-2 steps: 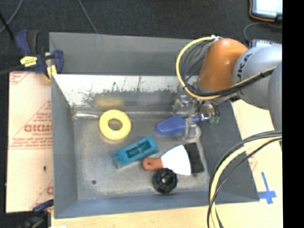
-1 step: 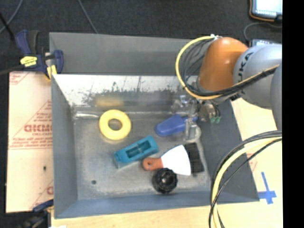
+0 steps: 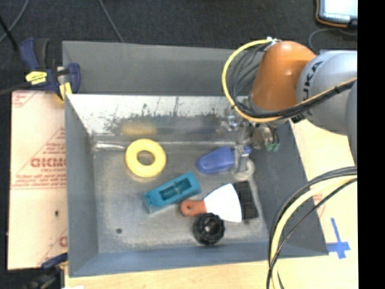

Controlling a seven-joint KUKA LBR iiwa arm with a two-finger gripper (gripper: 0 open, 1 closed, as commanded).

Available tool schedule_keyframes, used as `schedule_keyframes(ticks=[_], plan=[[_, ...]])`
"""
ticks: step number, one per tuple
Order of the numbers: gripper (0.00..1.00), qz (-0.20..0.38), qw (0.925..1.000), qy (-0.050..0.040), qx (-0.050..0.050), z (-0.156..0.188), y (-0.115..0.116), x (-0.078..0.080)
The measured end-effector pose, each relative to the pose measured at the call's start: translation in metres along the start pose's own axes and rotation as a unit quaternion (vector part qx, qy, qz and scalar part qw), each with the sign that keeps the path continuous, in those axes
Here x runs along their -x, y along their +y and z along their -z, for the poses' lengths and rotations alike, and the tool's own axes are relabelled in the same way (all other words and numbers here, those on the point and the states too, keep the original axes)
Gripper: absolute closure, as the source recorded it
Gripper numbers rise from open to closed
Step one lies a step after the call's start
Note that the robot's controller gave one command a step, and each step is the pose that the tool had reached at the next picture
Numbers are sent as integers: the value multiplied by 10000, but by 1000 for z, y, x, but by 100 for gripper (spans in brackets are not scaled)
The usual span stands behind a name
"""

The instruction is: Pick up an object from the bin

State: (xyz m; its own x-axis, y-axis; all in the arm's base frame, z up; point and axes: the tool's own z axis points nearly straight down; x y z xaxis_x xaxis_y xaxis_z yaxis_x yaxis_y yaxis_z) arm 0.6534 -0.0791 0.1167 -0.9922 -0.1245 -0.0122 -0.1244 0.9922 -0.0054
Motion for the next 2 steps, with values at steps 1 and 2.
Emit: schedule_keyframes(ticks=[1, 2], plan=[[0, 229, 9997, 39, -2, -47, 7, 3], [100, -59, 10000, -29, -3, -44, 11, -6]])
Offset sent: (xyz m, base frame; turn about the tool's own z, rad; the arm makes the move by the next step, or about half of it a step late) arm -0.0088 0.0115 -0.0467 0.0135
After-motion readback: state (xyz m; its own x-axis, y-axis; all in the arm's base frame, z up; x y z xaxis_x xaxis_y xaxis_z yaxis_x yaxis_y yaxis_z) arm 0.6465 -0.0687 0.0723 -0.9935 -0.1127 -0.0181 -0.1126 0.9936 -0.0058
